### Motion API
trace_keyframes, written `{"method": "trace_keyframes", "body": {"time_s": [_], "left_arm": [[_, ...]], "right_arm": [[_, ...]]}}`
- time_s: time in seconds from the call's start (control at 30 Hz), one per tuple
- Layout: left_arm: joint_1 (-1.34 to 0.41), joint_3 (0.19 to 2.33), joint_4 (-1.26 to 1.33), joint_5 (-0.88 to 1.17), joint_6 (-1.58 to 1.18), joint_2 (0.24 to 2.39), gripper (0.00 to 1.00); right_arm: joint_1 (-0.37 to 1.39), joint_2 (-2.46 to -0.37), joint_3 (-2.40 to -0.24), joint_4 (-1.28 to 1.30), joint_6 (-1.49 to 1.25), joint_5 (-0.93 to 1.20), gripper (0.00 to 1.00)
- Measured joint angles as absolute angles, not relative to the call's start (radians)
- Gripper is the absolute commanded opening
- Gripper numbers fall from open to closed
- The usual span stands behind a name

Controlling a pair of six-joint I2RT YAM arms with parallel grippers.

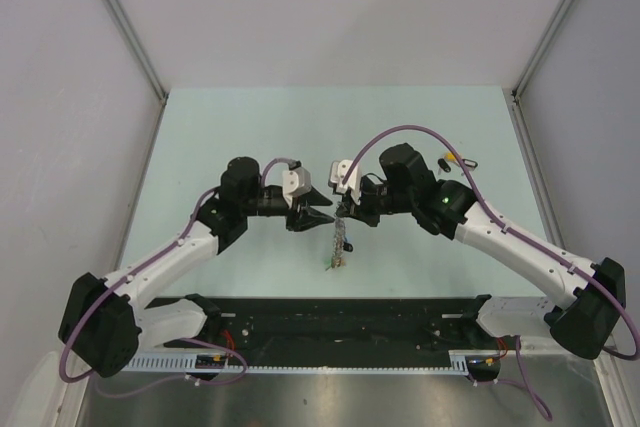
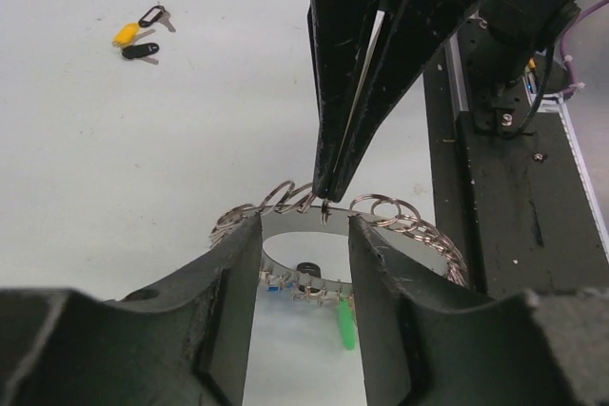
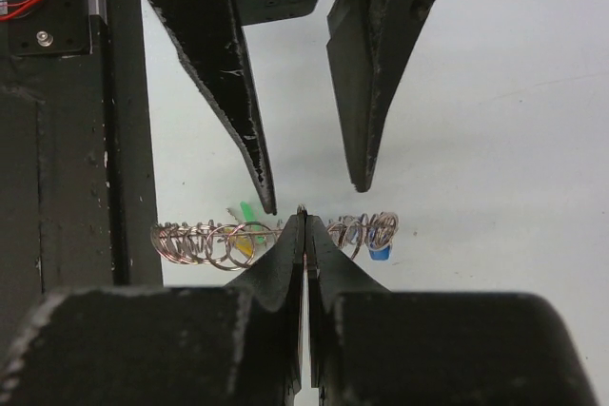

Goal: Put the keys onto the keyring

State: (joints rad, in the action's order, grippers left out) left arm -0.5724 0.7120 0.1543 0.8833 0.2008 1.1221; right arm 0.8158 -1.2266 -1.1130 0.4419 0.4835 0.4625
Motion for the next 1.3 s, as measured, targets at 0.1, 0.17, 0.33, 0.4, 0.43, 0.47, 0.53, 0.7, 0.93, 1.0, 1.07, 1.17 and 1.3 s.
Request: {"method": "trace_keyframes", "body": {"time_s": [0.1, 0.17, 0.33, 0.4, 0.43, 0.47, 0.53, 0.7, 0.93, 1.0, 1.07, 1.17, 1.3], "left_arm": [[-0.574, 0.712, 0.150, 0.899, 0.210, 1.133, 0.36], [-0.577, 0.712, 0.144, 0.904, 0.213, 1.142, 0.35], [-0.583, 0.712, 0.129, 0.906, 0.219, 1.148, 0.35], [-0.583, 0.712, 0.129, 0.906, 0.219, 1.148, 0.36], [-0.583, 0.712, 0.130, 0.906, 0.218, 1.148, 0.35], [-0.583, 0.712, 0.132, 0.907, 0.218, 1.148, 0.36], [-0.583, 0.712, 0.135, 0.913, 0.217, 1.148, 0.35], [-0.584, 0.712, 0.146, 0.921, 0.210, 1.148, 0.31], [-0.585, 0.712, 0.147, 0.923, 0.210, 1.150, 0.27], [-0.585, 0.712, 0.147, 0.923, 0.210, 1.152, 0.27], [-0.587, 0.712, 0.147, 0.923, 0.210, 1.155, 0.26], [-0.590, 0.712, 0.147, 0.924, 0.210, 1.158, 0.24], [-0.595, 0.712, 0.146, 0.924, 0.210, 1.159, 0.20]], "right_arm": [[0.816, -1.227, -1.113, 0.442, 0.488, 0.466, 0.00], [0.816, -1.227, -1.113, 0.440, 0.491, 0.469, 0.00], [0.816, -1.227, -1.113, 0.436, 0.491, 0.471, 0.00], [0.816, -1.227, -1.113, 0.436, 0.491, 0.473, 0.00], [0.816, -1.227, -1.113, 0.436, 0.491, 0.474, 0.00], [0.816, -1.227, -1.113, 0.436, 0.491, 0.477, 0.00], [0.816, -1.227, -1.113, 0.436, 0.491, 0.479, 0.00], [0.817, -1.227, -1.113, 0.436, 0.491, 0.480, 0.00], [0.822, -1.227, -1.113, 0.435, 0.491, 0.480, 0.00], [0.823, -1.227, -1.113, 0.435, 0.491, 0.480, 0.00], [0.825, -1.227, -1.113, 0.434, 0.491, 0.480, 0.00], [0.827, -1.227, -1.113, 0.434, 0.491, 0.480, 0.00], [0.830, -1.227, -1.113, 0.434, 0.491, 0.480, 0.00]]}}
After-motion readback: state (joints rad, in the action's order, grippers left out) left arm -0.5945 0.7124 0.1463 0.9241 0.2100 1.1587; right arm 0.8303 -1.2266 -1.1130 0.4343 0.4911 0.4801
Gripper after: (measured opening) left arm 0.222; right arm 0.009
